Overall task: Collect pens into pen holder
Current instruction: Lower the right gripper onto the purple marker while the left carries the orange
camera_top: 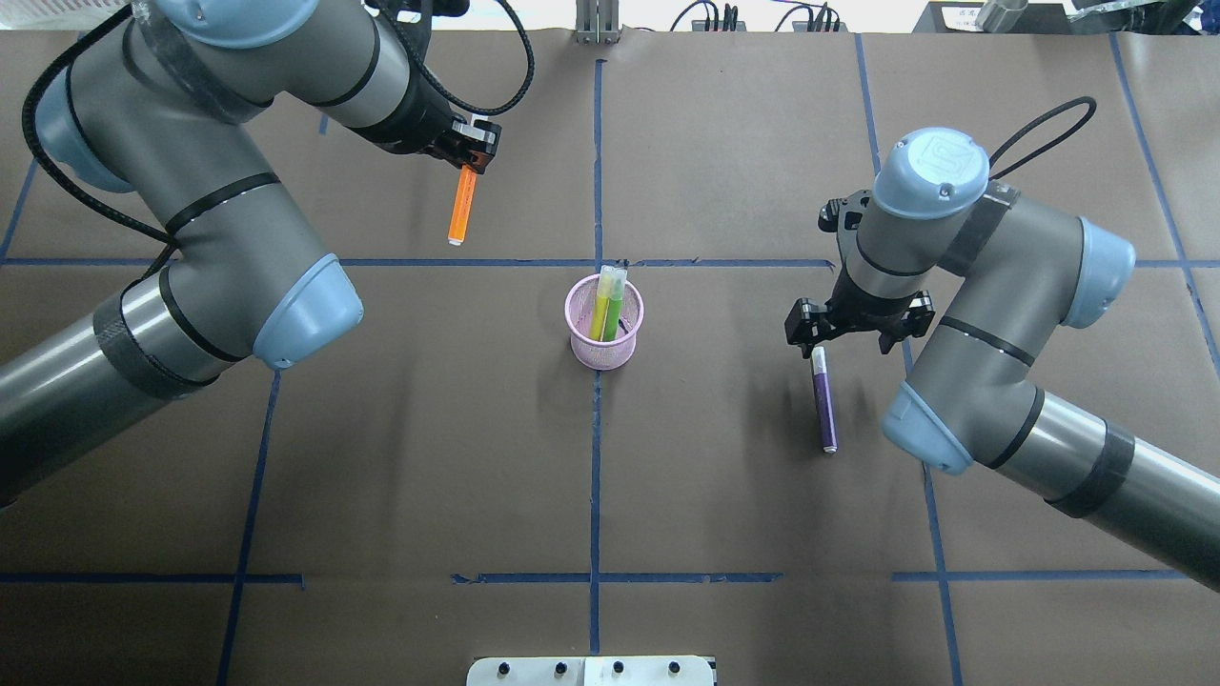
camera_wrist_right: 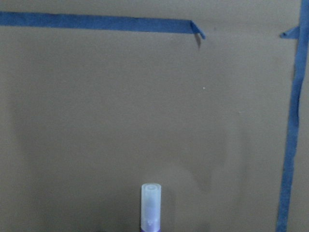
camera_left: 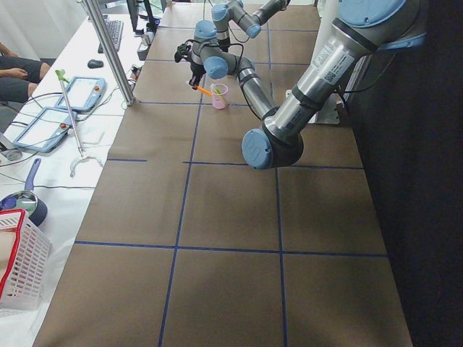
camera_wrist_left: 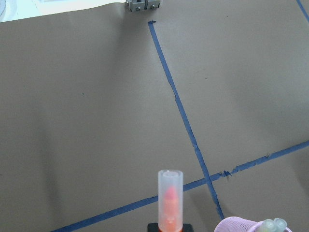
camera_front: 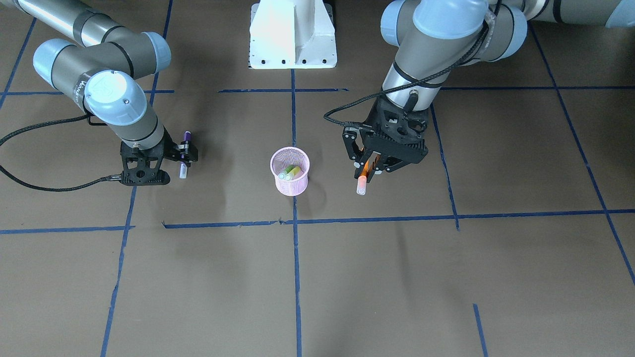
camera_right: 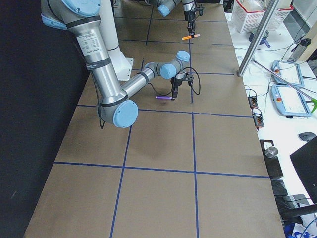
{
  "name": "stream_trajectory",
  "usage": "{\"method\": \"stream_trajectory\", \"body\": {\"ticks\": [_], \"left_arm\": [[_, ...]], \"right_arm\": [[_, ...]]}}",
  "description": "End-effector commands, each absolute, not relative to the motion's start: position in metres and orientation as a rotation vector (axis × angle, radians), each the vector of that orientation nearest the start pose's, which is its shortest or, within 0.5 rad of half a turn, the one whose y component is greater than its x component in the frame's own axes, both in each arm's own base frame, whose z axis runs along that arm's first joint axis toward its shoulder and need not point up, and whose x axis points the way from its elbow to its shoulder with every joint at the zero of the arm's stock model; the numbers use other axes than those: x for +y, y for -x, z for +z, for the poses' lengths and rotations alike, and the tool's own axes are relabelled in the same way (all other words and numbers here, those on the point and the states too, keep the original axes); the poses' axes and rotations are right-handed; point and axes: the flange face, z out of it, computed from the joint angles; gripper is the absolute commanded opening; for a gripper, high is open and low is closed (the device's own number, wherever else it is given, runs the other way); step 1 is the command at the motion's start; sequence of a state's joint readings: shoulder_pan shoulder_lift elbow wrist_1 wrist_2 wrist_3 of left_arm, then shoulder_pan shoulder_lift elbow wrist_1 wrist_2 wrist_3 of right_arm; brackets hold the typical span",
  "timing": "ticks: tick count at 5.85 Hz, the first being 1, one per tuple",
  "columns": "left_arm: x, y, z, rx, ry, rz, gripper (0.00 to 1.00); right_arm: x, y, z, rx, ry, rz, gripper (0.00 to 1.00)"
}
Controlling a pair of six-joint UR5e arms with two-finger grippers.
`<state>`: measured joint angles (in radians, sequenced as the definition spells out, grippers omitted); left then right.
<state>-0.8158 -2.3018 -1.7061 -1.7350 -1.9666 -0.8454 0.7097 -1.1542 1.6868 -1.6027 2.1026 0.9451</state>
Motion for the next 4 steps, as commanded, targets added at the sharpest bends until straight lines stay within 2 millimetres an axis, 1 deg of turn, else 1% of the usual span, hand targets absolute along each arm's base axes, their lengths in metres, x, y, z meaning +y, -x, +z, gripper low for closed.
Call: {"method": "stream_trajectory", "body": {"ticks": [1, 2, 3, 4], "left_arm": [[-0.552, -0.389, 0.137, 0.980, -0.458, 0.099, 0.00], [-0.553, -0.389, 0.129, 0.984, -0.469, 0.096, 0.00], [-0.555, -0.389, 0.123, 0.989, -0.509, 0.083, 0.00], [-0.550, -0.401, 0.115, 1.034, -0.564, 0.045, 0.00]], "right_arm": [[-0.460, 0.460, 0.395, -0.764, 0.098, -0.046, 1.00], [-0.455, 0.457, 0.409, -0.763, 0.098, -0.049, 1.00], [-0.455, 0.456, 0.407, -0.773, 0.092, -0.050, 1.00], [-0.455, 0.456, 0.407, -0.775, 0.091, -0.050, 1.00]]}}
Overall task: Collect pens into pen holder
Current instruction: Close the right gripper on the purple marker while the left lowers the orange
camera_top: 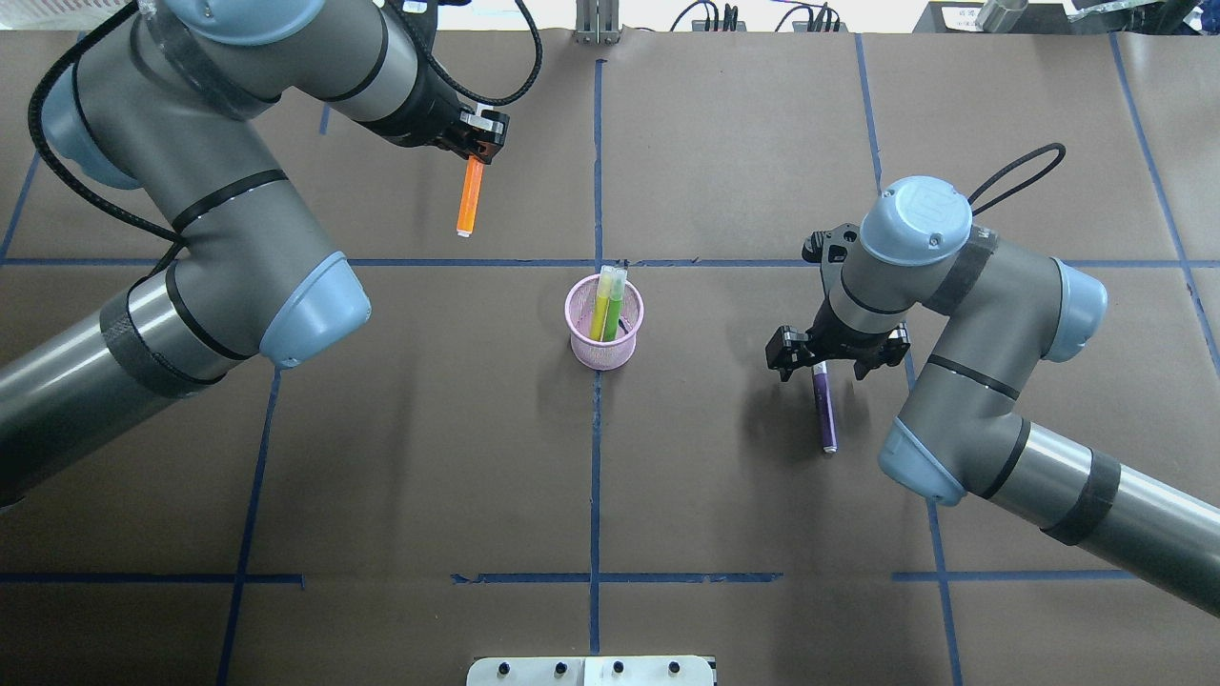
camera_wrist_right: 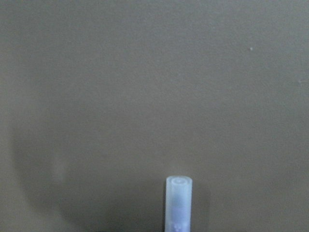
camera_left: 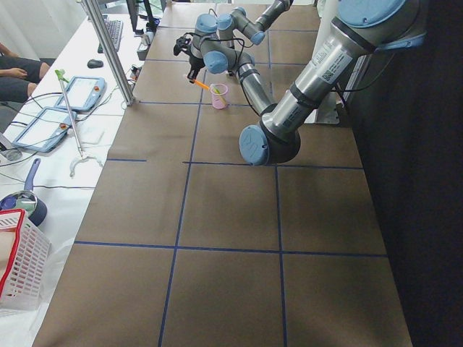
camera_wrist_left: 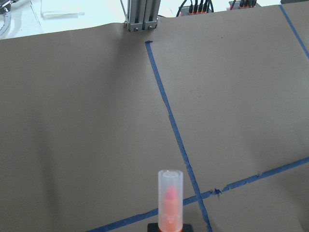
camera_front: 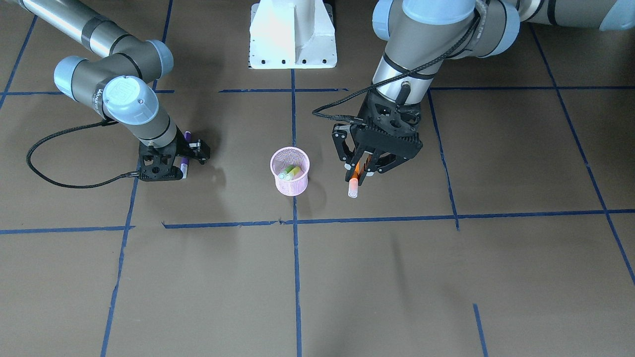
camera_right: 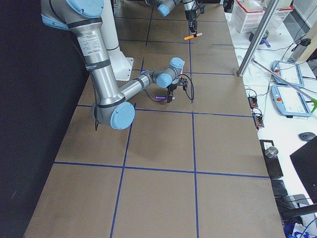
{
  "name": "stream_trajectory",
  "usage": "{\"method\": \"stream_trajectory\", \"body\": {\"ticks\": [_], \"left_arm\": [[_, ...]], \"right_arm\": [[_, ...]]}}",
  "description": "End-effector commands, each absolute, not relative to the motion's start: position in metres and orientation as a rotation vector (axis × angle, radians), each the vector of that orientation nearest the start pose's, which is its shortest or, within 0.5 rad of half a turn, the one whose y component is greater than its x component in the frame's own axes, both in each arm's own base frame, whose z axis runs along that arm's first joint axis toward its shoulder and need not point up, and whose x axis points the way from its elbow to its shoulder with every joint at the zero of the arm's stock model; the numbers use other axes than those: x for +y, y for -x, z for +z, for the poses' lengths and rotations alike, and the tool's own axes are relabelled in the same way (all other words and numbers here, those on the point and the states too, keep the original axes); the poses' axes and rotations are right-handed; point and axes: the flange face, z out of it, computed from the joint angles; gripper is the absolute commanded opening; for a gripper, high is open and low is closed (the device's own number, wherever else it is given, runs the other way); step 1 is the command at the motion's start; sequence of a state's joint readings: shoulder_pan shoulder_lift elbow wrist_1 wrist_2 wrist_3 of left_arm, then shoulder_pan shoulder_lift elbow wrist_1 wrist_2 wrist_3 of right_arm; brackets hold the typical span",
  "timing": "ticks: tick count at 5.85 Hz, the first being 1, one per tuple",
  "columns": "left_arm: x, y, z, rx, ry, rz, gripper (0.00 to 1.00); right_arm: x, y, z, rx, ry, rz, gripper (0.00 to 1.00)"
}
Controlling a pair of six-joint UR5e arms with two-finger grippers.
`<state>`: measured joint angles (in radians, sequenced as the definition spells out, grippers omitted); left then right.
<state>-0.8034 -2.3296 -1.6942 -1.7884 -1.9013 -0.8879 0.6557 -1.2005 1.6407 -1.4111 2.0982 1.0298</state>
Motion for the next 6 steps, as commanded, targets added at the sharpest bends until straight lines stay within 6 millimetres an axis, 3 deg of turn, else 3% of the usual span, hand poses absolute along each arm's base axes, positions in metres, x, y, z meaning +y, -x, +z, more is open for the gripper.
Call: {"method": "stream_trajectory", "body": {"ticks": [1, 2, 3, 5, 6], "left_arm": [[-0.531, -0.425, 0.108, 1.080, -0.652, 0.034, 0.00], [-0.519, -0.443, 0.105, 1.155, -0.701, 0.011, 0.00], [-0.522, -0.458, 0.113, 1.233, -0.737, 0.010, 0.00], [-0.522, -0.483, 0.143, 1.303, -0.774, 0.008, 0.00], [-0.501, -0.507, 0.158, 1.302, -0.784, 0.004, 0.00]], "right_arm": [[-0.455, 0.456, 0.403, -0.781, 0.090, -0.053, 1.00], [-0.455, 0.456, 0.400, -0.785, 0.088, -0.055, 1.00], [-0.456, 0.456, 0.399, -0.788, 0.086, -0.054, 1.00], [-0.457, 0.455, 0.395, -0.792, 0.083, -0.053, 1.00], [-0.458, 0.455, 0.395, -0.790, 0.083, -0.052, 1.00]]}}
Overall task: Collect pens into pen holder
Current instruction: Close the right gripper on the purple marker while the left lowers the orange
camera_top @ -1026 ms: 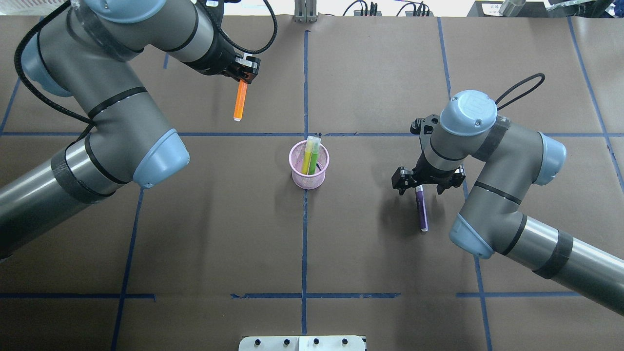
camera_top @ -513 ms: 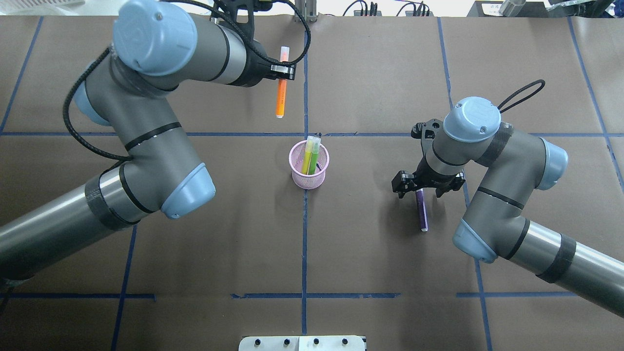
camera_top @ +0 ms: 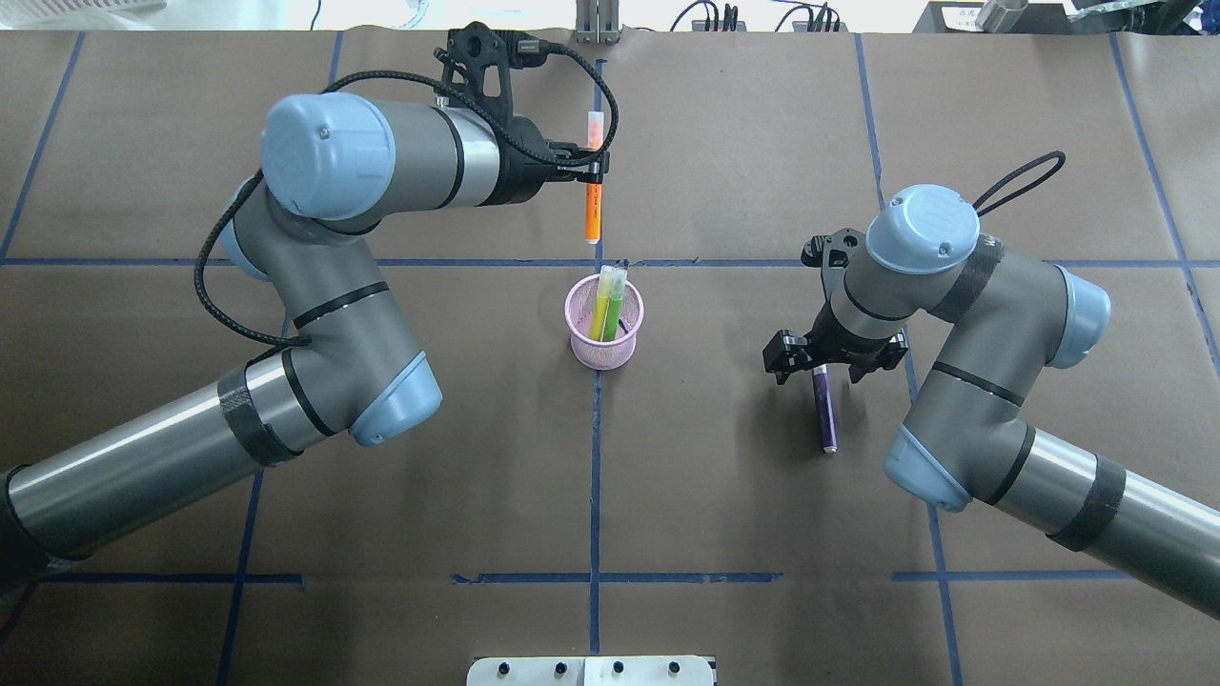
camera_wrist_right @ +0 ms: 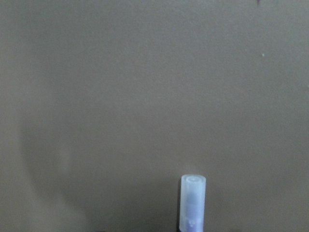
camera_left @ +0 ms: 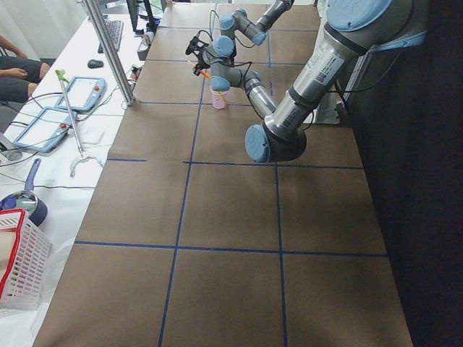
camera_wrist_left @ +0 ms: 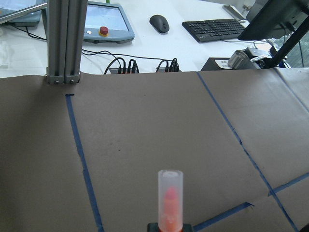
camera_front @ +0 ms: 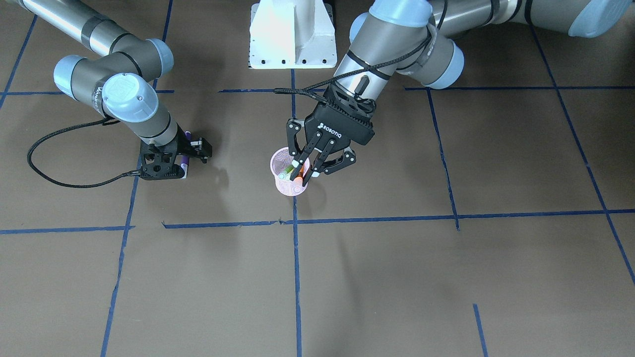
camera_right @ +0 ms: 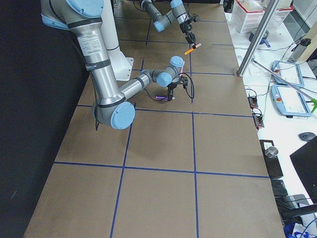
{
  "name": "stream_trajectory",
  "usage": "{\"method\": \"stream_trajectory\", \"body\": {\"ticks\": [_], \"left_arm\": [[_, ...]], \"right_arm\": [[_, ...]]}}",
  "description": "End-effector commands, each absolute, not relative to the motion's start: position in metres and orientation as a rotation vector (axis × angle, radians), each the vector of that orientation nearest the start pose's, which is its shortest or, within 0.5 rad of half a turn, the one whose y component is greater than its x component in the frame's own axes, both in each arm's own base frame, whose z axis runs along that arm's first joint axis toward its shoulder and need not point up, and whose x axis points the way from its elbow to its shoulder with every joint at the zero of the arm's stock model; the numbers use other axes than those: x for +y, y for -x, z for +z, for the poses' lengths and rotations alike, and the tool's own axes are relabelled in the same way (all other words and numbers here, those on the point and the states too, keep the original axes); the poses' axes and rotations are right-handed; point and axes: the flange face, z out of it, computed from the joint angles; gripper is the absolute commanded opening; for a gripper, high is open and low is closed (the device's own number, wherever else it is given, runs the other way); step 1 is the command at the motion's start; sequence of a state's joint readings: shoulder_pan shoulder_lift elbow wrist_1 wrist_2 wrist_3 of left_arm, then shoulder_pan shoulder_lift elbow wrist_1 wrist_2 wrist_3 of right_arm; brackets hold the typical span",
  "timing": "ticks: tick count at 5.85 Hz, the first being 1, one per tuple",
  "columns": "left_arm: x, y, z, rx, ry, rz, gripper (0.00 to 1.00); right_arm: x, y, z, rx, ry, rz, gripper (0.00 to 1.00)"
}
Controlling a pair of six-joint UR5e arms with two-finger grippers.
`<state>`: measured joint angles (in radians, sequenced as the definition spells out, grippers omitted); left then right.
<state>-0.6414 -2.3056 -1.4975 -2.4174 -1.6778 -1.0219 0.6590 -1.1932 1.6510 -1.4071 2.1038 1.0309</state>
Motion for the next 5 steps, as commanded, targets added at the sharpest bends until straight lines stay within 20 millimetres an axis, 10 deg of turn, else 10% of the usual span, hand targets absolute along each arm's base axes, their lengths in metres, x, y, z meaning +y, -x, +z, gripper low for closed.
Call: {"method": "stream_trajectory", "body": {"ticks": [1, 5], "left_arm": [[-0.487, -0.522, 0.177, 1.306, -0.768, 0.021, 0.00], [-0.471, -0.544, 0.199, 1.307, -0.768, 0.025, 0.00]], "right_arm": [[-0.457, 0.455, 0.397, -0.788, 0.084, -0.051, 1.00], [-0.459, 0.455, 0.396, -0.787, 0.085, -0.049, 1.00]]}}
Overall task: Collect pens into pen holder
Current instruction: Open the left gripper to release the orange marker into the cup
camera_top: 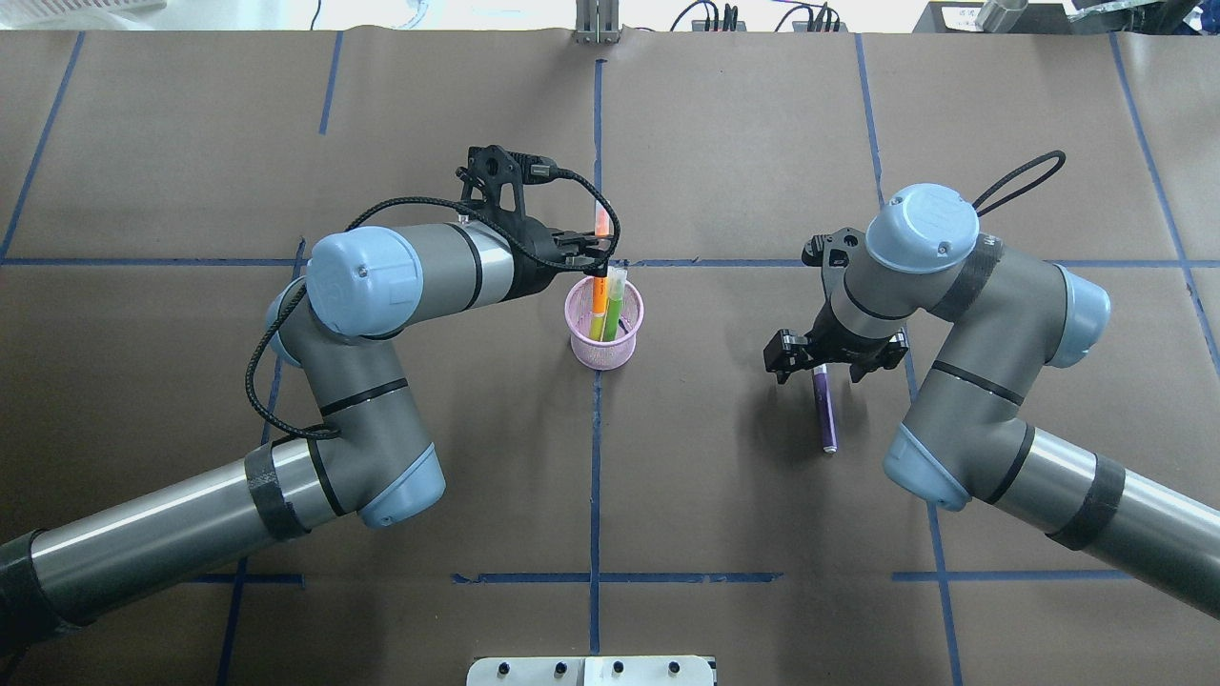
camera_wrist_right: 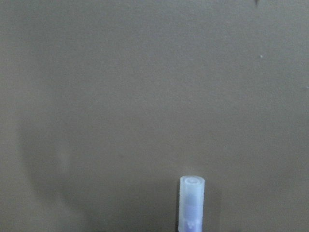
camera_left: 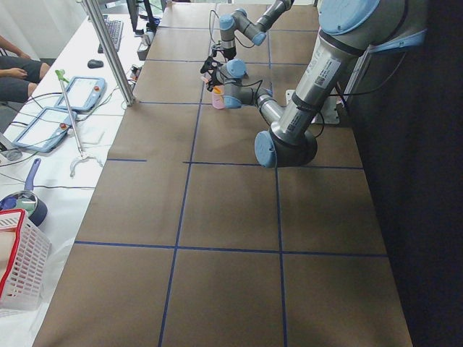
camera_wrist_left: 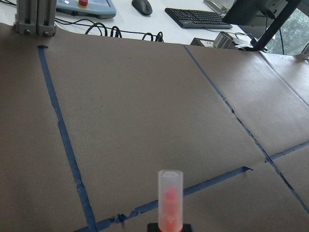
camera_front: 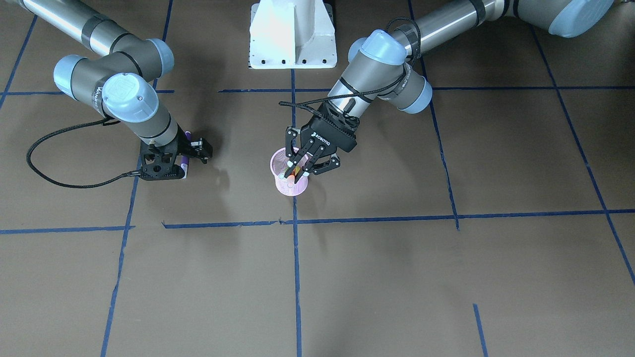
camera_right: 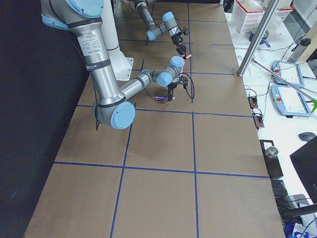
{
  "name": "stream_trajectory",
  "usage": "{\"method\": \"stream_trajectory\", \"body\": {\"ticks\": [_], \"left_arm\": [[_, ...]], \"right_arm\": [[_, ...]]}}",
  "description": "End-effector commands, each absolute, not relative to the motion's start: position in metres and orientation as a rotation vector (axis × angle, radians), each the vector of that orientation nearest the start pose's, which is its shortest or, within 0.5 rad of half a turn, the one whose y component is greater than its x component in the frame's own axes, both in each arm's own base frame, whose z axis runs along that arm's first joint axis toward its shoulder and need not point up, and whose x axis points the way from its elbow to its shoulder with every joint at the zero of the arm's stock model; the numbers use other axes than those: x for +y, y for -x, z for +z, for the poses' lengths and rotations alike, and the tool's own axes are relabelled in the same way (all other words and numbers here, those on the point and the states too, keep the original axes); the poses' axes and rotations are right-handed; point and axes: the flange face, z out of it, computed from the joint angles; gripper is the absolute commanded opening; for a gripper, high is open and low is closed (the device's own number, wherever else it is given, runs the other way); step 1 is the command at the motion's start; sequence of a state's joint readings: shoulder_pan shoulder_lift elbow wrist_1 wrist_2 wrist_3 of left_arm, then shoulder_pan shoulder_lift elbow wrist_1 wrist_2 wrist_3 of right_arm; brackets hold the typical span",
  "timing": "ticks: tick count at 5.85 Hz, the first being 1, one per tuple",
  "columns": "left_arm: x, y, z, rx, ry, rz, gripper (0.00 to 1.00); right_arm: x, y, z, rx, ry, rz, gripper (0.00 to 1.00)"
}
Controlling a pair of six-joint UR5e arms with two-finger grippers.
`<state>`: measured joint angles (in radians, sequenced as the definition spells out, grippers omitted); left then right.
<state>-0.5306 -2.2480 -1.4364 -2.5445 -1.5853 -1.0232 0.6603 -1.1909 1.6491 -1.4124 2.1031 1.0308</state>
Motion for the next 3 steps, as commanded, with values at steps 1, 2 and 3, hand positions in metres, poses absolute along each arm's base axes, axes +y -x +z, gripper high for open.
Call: {"method": "stream_trajectory", "body": {"ticks": [1, 2, 3], "left_arm": [[-0.4699, -0.5443, 0.1986, 1.307, -0.767, 0.026, 0.04], [-0.4697, -0.5439, 0.1980, 1.309, -0.766, 0.025, 0.30], [-0.4699, -0.5439, 0.1969, 1.311, -0.767, 0.023, 0.99]], "right_arm": [[-0.4585, 0.4547, 0.3960, -0.786, 0.086, -0.047, 1.00], [-0.4606, 0.4526, 0.3962, -0.785, 0.085, -0.043, 1.00], [-0.4615, 0.4521, 0.3953, -0.786, 0.084, -0.042, 1.00]]}}
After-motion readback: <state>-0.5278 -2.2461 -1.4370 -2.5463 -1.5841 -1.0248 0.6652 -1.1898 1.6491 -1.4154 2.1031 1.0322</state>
